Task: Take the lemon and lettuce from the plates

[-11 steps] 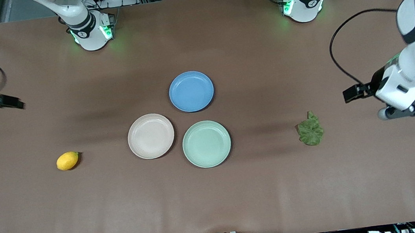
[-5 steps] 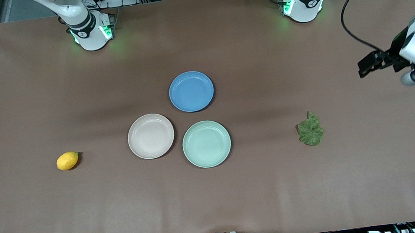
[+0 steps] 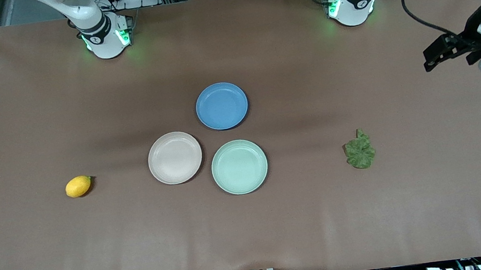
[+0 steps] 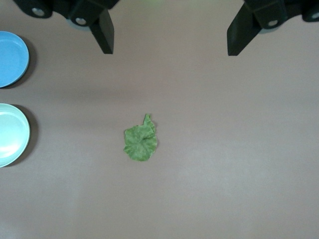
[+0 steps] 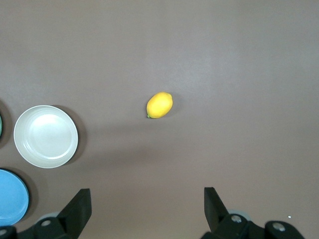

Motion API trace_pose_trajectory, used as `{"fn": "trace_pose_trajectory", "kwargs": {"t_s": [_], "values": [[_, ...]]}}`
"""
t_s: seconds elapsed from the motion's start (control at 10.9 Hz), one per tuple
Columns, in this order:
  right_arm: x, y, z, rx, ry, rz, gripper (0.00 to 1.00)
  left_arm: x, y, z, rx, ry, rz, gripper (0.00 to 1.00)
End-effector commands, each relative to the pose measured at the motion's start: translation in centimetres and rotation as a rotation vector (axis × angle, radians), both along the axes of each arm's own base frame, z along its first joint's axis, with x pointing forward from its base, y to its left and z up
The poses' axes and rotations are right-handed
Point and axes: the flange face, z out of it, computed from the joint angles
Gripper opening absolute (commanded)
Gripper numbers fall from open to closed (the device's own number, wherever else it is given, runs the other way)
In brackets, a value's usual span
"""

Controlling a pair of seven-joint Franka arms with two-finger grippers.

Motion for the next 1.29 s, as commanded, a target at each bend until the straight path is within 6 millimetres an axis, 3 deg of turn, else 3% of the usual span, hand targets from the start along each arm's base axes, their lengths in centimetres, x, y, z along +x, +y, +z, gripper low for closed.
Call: {"fn": "trace_pose_trajectory", "kwargs": {"t_s": [0.0, 0.46, 1.19], "values": [[-0.1, 0.2, 0.4, -0.008, 0.027, 0.015, 1.0, -1.2, 0.3, 0.0, -0.008, 0.021, -0.006, 1.0], [-0.9, 1.1, 1.9, 0.001, 0.014, 0.07, 1.0, -0.8, 1.2, -0.9, -0.005, 0.037, 0.006, 1.0], [-1.0, 0.7, 2.0, 0.0, 0.006, 0.064, 1.0, -0.4, 2.7, -2.2, -0.006, 0.033, 0.024, 1.0]]}}
